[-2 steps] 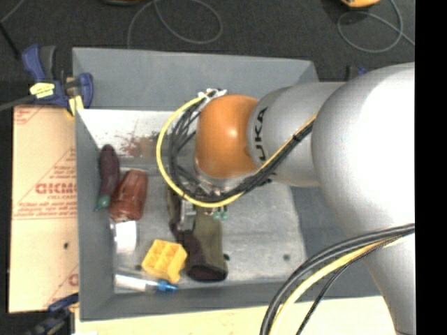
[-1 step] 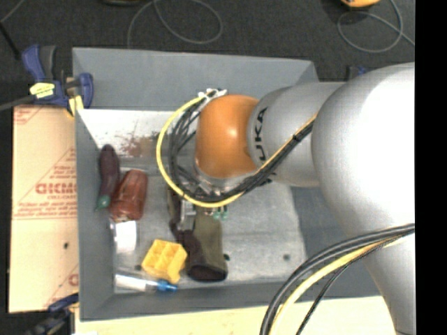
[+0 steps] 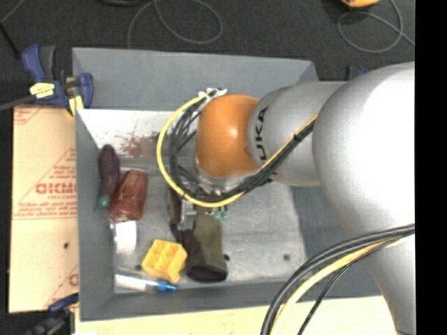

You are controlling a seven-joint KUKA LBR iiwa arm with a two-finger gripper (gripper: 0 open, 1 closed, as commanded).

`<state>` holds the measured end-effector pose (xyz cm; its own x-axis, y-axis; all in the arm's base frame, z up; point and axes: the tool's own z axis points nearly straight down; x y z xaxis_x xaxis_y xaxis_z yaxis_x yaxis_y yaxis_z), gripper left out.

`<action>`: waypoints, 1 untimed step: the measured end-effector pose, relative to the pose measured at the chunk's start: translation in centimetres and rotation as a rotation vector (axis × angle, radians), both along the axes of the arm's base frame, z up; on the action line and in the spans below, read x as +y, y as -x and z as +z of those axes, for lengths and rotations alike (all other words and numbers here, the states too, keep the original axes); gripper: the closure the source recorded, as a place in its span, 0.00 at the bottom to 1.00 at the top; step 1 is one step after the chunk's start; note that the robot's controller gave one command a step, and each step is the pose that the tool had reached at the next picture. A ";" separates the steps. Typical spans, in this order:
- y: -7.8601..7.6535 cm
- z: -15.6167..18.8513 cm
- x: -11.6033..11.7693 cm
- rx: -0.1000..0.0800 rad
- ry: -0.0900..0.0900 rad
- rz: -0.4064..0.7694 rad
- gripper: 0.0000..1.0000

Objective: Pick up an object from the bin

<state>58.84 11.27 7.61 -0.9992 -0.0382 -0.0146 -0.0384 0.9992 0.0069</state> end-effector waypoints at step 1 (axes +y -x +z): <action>0.1 1.0 0.0 0.003 0.001 0.000 1.00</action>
Offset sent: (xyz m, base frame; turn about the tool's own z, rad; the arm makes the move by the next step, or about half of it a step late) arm 0.0002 -0.0002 0.0328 0.0000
